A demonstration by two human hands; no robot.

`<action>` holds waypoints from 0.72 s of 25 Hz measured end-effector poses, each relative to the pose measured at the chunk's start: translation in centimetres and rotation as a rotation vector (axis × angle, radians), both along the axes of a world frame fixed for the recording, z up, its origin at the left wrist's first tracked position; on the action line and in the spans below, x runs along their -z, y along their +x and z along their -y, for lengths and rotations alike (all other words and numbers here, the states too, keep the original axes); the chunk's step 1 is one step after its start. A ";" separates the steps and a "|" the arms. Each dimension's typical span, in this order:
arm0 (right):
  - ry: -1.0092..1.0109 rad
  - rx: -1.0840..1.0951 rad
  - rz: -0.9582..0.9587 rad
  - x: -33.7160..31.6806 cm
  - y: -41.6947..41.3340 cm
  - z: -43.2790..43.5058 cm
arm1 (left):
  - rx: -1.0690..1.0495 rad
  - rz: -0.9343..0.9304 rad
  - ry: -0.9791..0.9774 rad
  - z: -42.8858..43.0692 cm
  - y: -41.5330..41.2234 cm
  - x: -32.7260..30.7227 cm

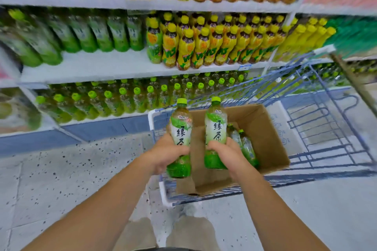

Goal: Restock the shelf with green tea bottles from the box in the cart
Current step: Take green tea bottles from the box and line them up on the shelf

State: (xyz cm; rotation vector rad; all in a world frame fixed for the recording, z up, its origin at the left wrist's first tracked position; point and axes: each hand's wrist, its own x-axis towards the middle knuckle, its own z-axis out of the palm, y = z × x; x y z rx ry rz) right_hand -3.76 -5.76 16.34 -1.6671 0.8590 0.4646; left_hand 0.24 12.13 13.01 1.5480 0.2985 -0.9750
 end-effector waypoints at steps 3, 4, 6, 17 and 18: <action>-0.047 -0.073 0.041 -2.1 0.2 -5.8 | -0.066 0.041 0.005 -6.0 0.0 -2.9; -0.062 -0.093 0.045 -2.6 0.4 -7.8 | -0.080 0.045 0.017 -8.3 0.1 -3.5; -0.072 -0.130 0.064 -3.7 1.1 -11.6 | -0.097 0.063 0.022 -12.4 0.5 -4.5; -0.011 -0.360 0.208 -4.2 9.3 -28.2 | -0.413 0.191 0.035 -28.4 4.8 -7.3; -0.007 -0.365 0.224 -3.8 10.4 -29.1 | -0.447 0.201 0.044 -29.0 5.6 -7.2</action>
